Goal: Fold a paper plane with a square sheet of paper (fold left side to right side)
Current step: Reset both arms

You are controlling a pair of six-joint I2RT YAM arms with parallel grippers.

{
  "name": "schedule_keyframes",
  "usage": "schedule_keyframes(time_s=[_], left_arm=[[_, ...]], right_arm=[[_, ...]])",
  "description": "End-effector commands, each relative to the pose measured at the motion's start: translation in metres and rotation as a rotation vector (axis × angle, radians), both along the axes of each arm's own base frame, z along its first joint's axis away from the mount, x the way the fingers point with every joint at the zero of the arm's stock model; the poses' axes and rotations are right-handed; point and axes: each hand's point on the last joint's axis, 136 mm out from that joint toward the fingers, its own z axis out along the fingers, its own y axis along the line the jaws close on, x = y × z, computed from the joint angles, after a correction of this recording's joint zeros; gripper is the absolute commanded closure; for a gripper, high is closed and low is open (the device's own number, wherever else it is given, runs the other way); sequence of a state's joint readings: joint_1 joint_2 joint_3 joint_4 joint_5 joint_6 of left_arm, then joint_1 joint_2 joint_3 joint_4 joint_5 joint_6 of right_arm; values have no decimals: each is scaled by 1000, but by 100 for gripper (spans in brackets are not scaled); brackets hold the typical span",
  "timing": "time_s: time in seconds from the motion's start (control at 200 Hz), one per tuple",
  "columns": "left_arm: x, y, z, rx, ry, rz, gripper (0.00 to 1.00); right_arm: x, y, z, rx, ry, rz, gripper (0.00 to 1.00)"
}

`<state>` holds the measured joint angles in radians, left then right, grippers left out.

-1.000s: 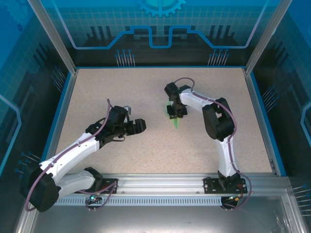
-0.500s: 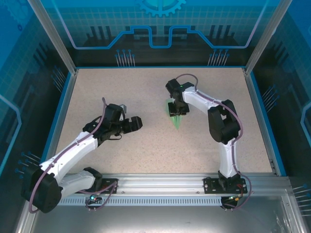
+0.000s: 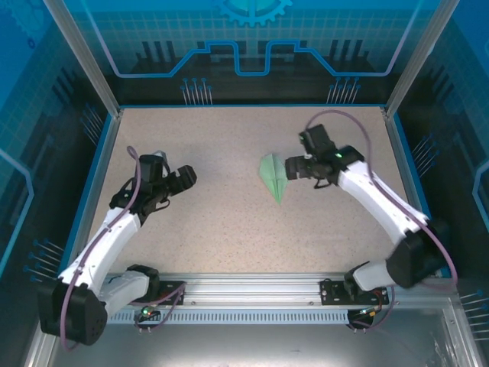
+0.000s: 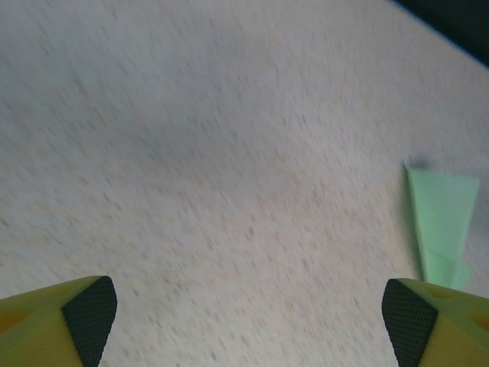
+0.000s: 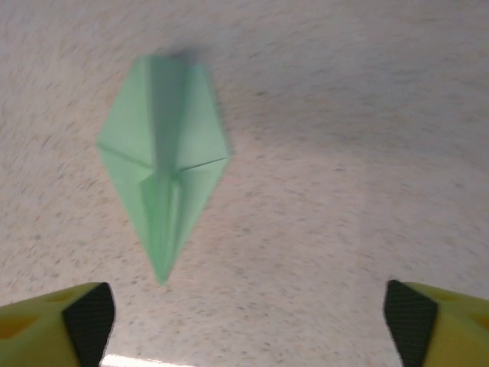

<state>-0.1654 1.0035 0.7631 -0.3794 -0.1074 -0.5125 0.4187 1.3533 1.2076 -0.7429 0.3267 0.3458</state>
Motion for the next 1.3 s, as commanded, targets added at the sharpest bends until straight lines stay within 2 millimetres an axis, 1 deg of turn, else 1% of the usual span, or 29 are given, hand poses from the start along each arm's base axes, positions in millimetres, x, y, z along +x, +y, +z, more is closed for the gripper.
schedule_keyframes(time_s=[0.0, 0.065, 0.085, 0.1, 0.145, 0.165, 0.215, 0.23, 0.25, 0.315, 0.37, 0.41, 0.435, 0.515, 0.605, 0.69, 0.725, 0.75, 0.78, 0.795, 0.85, 0.89, 0.915, 0.96, 0.99, 1.065, 1.17, 1.245, 1.295], left_arm=[[4, 42, 7, 188, -132, 138, 4], [3, 54, 2, 241, -188, 189, 1], [2, 58, -1, 256, -199, 205, 1], [2, 61, -2, 269, -206, 217, 1], [0, 68, -8, 309, -211, 239, 1], [-1, 71, -10, 326, -210, 251, 1], [-3, 78, -15, 368, -195, 271, 1], [-3, 79, -16, 383, -192, 267, 1], [-2, 79, -18, 399, -187, 255, 1], [3, 78, -26, 441, -165, 227, 1], [9, 78, -34, 471, -146, 206, 1], [14, 77, -40, 487, -135, 196, 1], [17, 77, -43, 494, -129, 192, 1], [28, 73, -57, 497, -124, 172, 1], [40, 64, -70, 491, -155, 121, 1], [51, 57, -66, 493, -213, 80, 1], [55, 55, -61, 487, -256, 75, 1], [57, 55, -59, 485, -280, 71, 1], [58, 53, -60, 486, -287, 45, 1], [59, 52, -61, 488, -284, 35, 1], [64, 49, -60, 502, -295, 5, 1], [66, 45, -60, 506, -308, -26, 1], [67, 43, -60, 505, -310, -40, 1], [67, 41, -60, 495, -314, -57, 1], [67, 40, -61, 489, -317, -66, 1], [68, 40, -60, 468, -321, -84, 1], [71, 46, -61, 452, -329, -72, 1], [73, 60, -74, 416, -348, -19, 1], [77, 63, -82, 390, -341, -15, 1]], right_arm=[[4, -51, -1, -37, -135, -118, 1], [1, -78, -10, -15, -187, -195, 1], [1, -84, -8, -2, -218, -213, 1], [-3, -89, -19, -3, -209, -224, 1], [-3, -102, -27, 1, -255, -245, 1], [-1, -104, -28, 2, -285, -236, 1], [-1, -107, -39, -10, -350, -211, 1], [1, -108, -39, -14, -378, -206, 1], [1, -109, -44, -21, -398, -198, 1], [4, -113, -51, -32, -449, -196, 1], [9, -113, -58, -33, -458, -182, 1], [13, -110, -68, -31, -445, -164, 1], [20, -108, -65, -26, -479, -151, 1], [32, -101, -72, -11, -502, -115, 1], [44, -94, -78, -24, -527, -75, 1], [54, -85, -77, -65, -546, -6, 1], [57, -83, -81, -63, -551, 10, 1], [59, -82, -87, -60, -536, 17, 1], [61, -79, -94, -58, -535, 33, 1], [63, -78, -93, -57, -549, 40, 1], [60, -80, -92, -31, -552, 40, 1], [58, -81, -99, -24, -558, 33, 1], [60, -83, -98, -28, -585, 28, 1], [58, -83, -104, -13, -532, 32, 1], [62, -84, -100, 4, -550, 39, 1], [61, -84, -101, 12, -543, 41, 1], [61, -84, -101, 14, -542, 41, 1], [61, -84, -101, 12, -542, 41, 1], [61, -84, -101, 11, -541, 42, 1]])
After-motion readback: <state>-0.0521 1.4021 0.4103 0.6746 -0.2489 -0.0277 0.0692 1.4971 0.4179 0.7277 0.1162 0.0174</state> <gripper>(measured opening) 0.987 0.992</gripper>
